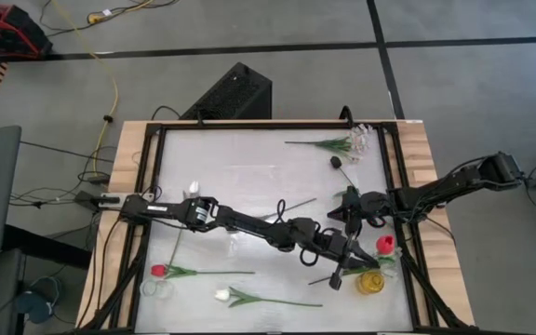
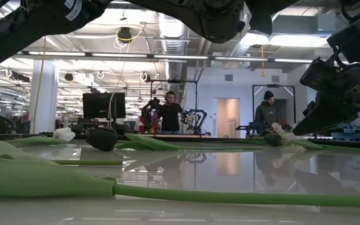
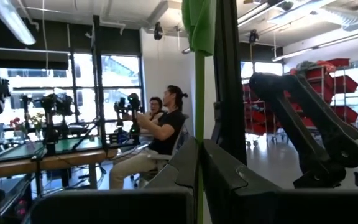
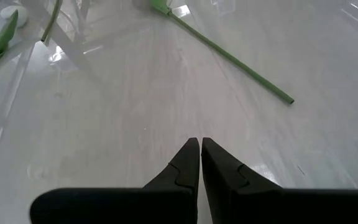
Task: Sort flowers into vase by color
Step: Put the top red flower into the yellow vase
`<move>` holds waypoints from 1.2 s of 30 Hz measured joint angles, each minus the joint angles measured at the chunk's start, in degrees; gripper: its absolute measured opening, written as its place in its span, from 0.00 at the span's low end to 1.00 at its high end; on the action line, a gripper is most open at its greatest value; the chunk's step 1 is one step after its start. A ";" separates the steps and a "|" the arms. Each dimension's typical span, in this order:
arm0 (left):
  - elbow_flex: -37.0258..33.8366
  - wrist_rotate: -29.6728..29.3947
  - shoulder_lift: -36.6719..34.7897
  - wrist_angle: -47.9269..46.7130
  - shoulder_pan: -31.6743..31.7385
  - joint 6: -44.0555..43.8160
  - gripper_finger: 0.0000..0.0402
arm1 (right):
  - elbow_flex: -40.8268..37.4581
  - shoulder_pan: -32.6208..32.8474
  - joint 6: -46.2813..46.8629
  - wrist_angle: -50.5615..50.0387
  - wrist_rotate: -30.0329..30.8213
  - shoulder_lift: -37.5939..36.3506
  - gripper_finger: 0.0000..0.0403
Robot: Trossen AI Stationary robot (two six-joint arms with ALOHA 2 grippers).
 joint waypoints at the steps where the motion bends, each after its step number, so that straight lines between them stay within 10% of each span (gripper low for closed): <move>1: 0.00 -0.38 0.00 0.00 -0.17 0.39 0.00 | 0.00 0.00 0.02 0.02 0.00 0.00 0.12; 36: 4.07 -0.96 2.88 0.62 -0.71 -3.20 0.00 | 0.00 0.00 0.07 1.30 3.02 -0.02 0.12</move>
